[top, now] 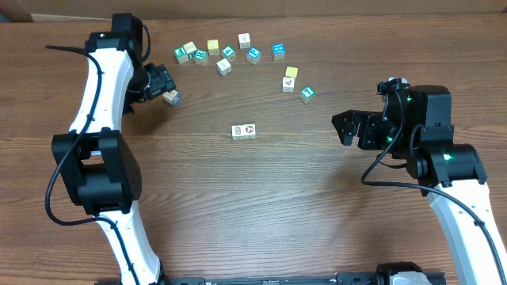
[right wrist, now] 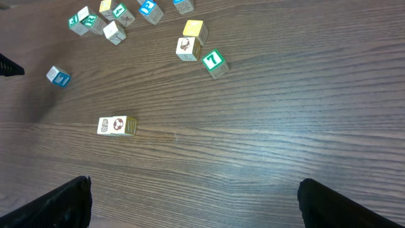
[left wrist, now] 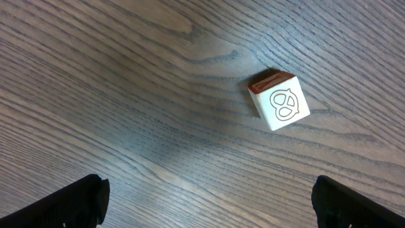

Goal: Form a horizontal line

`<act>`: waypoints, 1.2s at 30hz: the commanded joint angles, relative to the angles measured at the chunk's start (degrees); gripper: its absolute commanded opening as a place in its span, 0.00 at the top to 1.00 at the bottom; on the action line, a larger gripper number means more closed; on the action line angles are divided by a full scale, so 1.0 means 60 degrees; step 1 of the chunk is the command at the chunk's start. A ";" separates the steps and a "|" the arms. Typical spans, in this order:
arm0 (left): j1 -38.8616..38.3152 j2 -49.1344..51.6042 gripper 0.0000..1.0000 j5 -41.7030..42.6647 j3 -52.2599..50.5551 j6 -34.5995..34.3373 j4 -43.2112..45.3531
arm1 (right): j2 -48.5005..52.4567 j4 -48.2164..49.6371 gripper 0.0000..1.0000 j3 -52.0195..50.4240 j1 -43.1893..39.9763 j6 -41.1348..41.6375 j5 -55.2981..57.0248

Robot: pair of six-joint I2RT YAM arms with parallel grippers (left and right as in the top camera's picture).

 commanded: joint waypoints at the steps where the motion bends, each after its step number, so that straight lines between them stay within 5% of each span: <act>1: 0.0007 0.0091 0.00 -0.0047 0.0146 0.0087 0.0011 | -0.0135 0.0058 0.00 0.0277 -0.0044 -0.0069 -0.0073; 36: 0.0007 0.0091 0.00 -0.0047 0.0146 0.0084 0.0011 | -0.0135 0.0138 0.00 0.0277 -0.0044 -0.0066 0.0098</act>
